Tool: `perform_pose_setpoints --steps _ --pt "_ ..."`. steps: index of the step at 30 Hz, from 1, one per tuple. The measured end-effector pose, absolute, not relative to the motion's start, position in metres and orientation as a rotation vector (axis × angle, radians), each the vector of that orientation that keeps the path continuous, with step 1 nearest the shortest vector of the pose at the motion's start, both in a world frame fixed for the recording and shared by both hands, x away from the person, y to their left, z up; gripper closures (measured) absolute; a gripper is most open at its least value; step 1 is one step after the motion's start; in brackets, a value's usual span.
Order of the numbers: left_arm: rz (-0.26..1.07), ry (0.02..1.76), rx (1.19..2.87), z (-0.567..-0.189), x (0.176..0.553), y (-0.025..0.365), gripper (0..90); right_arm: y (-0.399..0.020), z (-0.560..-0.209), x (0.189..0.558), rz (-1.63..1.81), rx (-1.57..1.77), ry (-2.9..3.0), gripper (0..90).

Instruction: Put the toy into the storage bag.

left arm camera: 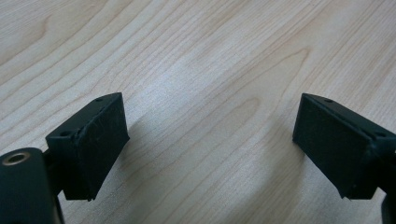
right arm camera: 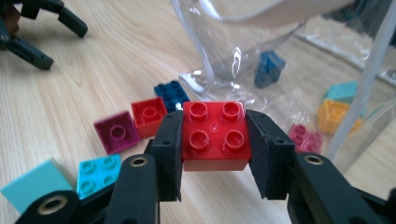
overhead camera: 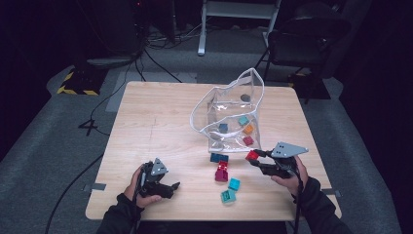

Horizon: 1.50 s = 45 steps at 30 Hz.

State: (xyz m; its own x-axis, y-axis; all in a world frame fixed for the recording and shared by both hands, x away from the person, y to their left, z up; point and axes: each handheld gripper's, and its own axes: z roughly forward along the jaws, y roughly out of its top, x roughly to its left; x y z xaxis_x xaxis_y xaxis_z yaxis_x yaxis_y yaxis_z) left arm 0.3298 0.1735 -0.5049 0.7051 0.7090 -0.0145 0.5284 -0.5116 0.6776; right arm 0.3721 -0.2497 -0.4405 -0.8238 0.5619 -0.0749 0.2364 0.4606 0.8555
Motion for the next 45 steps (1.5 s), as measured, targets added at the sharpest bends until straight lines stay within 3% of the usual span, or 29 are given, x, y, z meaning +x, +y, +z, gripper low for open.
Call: perform_pose_setpoints --steps 22,45 --pt "0.355 0.948 2.238 -0.505 0.330 0.173 10.1 -0.245 -0.361 0.383 1.339 0.627 2.235 59.6" --pt "0.356 0.948 2.238 -0.505 0.330 0.173 10.1 -0.232 -0.312 0.402 1.347 0.607 2.137 59.6"
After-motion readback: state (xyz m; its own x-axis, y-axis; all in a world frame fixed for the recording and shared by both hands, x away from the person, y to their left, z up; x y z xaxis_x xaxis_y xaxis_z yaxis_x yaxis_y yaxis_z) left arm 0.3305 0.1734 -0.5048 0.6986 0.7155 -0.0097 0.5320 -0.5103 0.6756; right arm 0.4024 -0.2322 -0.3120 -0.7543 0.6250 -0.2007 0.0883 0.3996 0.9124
